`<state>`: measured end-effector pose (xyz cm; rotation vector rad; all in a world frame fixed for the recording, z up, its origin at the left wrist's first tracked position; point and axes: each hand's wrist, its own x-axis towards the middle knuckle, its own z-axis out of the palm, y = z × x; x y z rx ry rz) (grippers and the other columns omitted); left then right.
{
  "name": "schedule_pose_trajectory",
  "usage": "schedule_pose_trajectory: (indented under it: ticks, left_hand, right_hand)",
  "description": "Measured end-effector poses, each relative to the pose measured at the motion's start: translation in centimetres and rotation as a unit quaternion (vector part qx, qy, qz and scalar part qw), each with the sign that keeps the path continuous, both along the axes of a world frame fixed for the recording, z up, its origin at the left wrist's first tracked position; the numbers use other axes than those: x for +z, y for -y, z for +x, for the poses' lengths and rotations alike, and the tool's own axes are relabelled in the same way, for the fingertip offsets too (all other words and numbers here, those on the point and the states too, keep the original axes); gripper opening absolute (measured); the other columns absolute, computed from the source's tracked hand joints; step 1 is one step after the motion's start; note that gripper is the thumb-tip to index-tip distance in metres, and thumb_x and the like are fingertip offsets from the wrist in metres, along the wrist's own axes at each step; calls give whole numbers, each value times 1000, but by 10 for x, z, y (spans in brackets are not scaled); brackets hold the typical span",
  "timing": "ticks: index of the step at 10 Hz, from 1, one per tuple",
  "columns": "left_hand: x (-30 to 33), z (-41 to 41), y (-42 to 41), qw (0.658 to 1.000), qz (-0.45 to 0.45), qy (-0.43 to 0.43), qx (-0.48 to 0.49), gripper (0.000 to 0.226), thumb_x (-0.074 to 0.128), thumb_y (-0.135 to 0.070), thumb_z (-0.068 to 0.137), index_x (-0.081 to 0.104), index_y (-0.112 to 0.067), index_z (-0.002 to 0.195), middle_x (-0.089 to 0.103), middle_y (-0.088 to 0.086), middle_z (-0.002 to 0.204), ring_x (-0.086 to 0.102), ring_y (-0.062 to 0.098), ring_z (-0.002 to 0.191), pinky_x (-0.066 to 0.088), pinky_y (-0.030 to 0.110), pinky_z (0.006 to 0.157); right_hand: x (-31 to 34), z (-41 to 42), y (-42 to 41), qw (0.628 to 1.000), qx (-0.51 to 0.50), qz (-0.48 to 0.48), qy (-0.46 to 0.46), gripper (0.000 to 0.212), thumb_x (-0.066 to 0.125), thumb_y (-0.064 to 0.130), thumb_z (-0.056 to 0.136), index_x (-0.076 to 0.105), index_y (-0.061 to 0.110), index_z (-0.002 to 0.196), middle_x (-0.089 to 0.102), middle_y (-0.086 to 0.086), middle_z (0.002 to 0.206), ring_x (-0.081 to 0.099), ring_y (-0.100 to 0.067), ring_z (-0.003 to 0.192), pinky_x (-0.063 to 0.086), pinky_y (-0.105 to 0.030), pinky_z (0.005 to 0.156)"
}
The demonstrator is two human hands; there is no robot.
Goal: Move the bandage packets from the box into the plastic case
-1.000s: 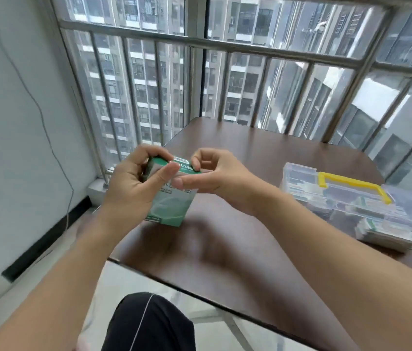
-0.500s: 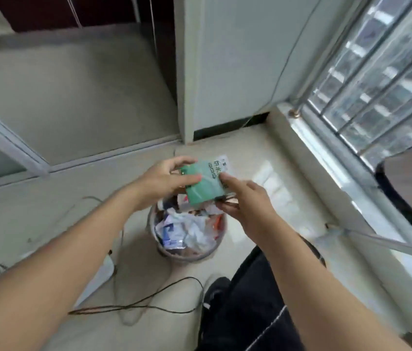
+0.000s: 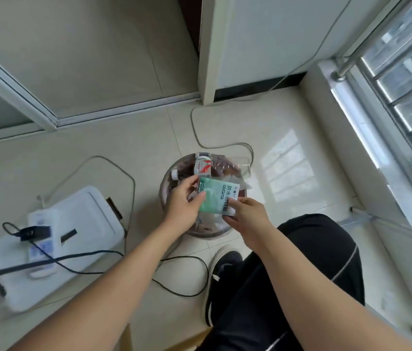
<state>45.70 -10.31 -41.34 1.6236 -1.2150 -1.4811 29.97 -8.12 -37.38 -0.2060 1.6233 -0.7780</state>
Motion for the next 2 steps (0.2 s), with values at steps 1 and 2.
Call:
schedule_pose_trajectory:
  ticks: [1,2]
  left_hand:
    - [6,-8,3,997,0,76,13,38,63,-5,94,57,-8,132,63,-3,119,60,11,112,47,10,84]
    - [14,-13,2,993,3,117,6,37,61,-6,94,57,-11,131,64,3,126,59,14,116,46,23,91]
  right_hand:
    - [4,2,-4,999,19,15,-29,8,61,5,97,61,4,90,68,-11,102,66,-25,93,59,-32,85]
    - [6,0,-10,998,49,-10,-28,18,62,1,96,63,-1,114,66,-9,99,61,-23,88,57,-35,88]
